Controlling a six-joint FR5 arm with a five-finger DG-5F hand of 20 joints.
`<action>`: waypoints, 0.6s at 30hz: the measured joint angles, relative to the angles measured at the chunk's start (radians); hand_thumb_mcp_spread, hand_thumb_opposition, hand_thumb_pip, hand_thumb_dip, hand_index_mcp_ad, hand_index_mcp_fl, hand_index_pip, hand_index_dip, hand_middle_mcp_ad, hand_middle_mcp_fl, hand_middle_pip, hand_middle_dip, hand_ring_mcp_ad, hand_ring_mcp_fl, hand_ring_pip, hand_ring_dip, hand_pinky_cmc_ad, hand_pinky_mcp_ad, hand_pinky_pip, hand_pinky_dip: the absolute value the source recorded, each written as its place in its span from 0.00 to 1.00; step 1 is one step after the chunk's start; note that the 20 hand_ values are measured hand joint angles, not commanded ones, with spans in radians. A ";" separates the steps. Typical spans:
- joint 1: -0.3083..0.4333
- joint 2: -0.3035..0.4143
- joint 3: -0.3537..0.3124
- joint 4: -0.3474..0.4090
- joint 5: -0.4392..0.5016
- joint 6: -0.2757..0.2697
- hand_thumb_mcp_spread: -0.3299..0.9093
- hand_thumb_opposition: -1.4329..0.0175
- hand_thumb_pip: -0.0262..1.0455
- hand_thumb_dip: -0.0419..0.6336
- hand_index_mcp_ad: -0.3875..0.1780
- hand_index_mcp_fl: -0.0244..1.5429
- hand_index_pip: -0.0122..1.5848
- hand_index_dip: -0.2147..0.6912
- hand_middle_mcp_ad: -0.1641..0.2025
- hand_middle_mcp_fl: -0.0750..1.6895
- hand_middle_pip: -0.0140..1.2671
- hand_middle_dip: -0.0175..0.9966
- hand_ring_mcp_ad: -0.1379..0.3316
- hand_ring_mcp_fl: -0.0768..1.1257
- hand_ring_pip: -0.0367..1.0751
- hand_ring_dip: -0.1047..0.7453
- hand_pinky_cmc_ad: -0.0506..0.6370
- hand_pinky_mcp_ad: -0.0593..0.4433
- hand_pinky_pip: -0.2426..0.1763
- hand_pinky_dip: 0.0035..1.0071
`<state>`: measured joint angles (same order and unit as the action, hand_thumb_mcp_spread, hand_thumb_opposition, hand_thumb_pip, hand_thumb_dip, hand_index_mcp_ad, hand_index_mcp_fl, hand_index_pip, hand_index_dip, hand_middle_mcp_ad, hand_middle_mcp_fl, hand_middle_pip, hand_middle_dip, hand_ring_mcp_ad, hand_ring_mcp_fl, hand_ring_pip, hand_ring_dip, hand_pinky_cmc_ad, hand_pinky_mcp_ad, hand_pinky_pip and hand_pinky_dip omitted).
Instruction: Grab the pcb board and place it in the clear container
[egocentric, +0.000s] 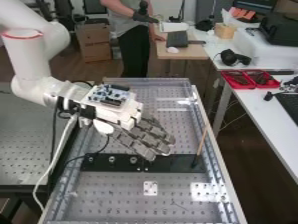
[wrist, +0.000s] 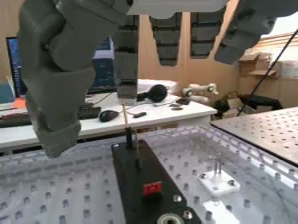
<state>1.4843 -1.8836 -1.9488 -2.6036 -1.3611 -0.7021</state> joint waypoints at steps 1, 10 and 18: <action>-0.003 -0.006 0.000 0.007 -0.007 -0.007 0.67 0.47 0.34 0.26 0.53 0.16 0.50 0.43 0.80 0.05 0.13 0.11 0.67 0.06 0.10 0.08 0.53 0.50 0.29 0.18; -0.036 -0.042 0.000 0.095 -0.076 -0.058 0.69 0.45 0.34 0.30 0.48 0.09 0.70 0.43 0.74 0.05 0.13 0.12 0.58 0.06 0.10 0.10 0.53 0.50 0.32 0.18; -0.074 -0.075 0.016 0.130 -0.155 -0.091 0.71 0.45 0.38 0.32 0.47 0.06 0.83 0.50 0.74 0.04 0.13 0.13 0.52 0.06 0.10 0.12 0.53 0.50 0.33 0.17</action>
<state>1.4104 -1.9586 -1.9332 -2.4735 -1.5160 -0.7935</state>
